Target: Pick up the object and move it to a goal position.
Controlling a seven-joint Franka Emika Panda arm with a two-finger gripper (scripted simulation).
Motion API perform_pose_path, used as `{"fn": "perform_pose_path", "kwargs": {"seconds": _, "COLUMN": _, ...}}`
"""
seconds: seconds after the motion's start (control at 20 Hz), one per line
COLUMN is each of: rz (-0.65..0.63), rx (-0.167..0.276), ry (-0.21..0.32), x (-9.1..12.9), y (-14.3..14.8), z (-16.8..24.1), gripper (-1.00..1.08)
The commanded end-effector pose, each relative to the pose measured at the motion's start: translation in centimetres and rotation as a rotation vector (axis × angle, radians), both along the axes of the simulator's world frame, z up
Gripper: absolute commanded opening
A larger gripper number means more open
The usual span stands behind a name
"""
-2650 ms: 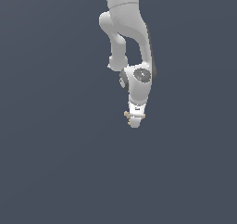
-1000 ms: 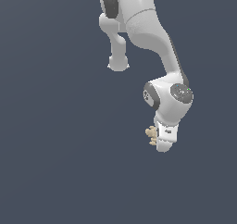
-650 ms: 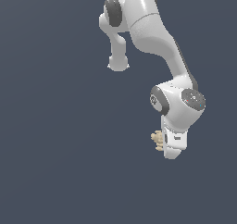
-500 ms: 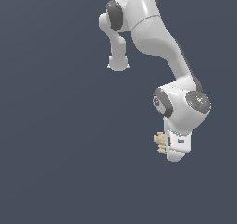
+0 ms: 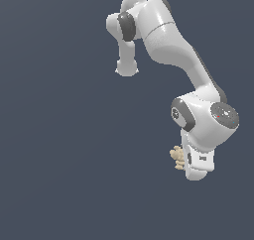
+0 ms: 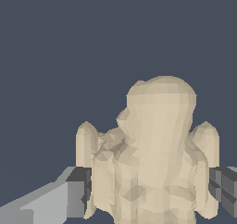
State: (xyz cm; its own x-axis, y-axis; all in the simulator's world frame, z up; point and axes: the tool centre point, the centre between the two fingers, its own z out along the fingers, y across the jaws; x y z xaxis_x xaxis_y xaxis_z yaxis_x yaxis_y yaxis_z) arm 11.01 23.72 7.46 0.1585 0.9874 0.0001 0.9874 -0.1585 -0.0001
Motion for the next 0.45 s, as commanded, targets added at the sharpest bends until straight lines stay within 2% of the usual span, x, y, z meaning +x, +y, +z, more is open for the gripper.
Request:
{"fn": "perform_pose_path", "kwargs": {"seconds": 0.0, "rz": 0.000, "rx": 0.000, "ry": 0.000, "x": 0.37, "y": 0.23, "z": 0.10, "gripper": -1.00}}
{"fn": "perform_pose_path", "kwargs": {"seconds": 0.4, "rz": 0.000, "rx": 0.000, "ry": 0.000, "x": 0.78, "y": 0.50, "z": 0.17, "gripper": -1.00}}
